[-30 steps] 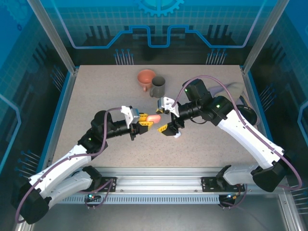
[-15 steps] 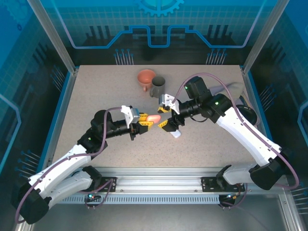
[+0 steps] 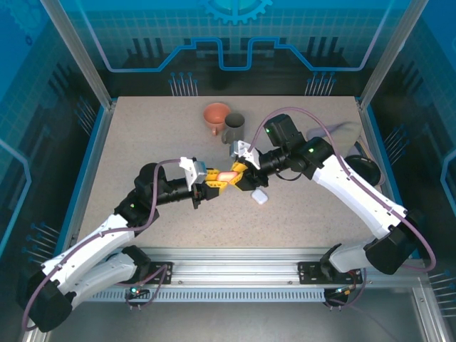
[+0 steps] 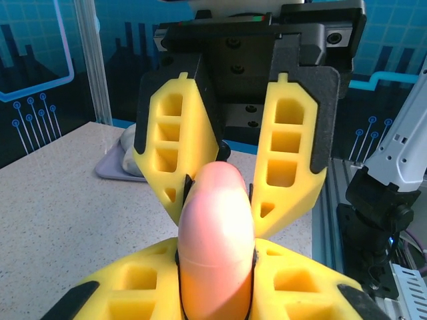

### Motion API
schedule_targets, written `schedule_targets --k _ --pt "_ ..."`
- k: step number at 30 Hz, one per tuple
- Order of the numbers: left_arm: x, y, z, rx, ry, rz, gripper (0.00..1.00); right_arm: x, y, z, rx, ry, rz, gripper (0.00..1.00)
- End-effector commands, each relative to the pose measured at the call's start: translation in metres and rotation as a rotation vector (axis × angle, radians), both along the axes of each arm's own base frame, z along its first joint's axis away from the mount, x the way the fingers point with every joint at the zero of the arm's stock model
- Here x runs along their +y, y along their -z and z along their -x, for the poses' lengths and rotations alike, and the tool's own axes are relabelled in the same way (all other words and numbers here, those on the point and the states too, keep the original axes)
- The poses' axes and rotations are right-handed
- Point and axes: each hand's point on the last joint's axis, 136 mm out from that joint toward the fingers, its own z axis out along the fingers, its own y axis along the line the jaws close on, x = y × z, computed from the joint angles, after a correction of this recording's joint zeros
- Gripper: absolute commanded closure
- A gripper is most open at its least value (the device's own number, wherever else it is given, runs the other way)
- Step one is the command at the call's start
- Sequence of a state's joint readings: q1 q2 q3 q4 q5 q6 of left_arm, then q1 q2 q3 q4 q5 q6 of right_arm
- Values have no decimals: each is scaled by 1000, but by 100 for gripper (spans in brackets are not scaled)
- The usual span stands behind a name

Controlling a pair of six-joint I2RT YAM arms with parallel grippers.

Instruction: Insert the wireless bluetooth earbuds into the charging case

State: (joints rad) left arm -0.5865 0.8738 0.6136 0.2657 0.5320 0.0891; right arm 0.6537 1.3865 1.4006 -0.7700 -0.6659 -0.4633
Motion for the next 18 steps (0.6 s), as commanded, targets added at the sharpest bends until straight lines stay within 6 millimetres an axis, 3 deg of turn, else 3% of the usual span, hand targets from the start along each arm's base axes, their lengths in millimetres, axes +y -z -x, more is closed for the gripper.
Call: schedule_targets --k 1,4,9,14,18 --pt "1 -18 3 -63 2 14 100 4 -12 10 21 -37 -30 69" --pt "2 -18 2 -62 -6 15 96 2 -13 10 12 -30 -28 73" --pt "3 -17 1 -56 -15 9 55 -3 -13 8 11 -6 -25 75" --pt "7 -18 0 -64 -39 2 41 -9 -8 6 14 25 -15 75" --pt "12 -19 1 -78 -61 -2 30 -16 7 1 21 75 31 75"
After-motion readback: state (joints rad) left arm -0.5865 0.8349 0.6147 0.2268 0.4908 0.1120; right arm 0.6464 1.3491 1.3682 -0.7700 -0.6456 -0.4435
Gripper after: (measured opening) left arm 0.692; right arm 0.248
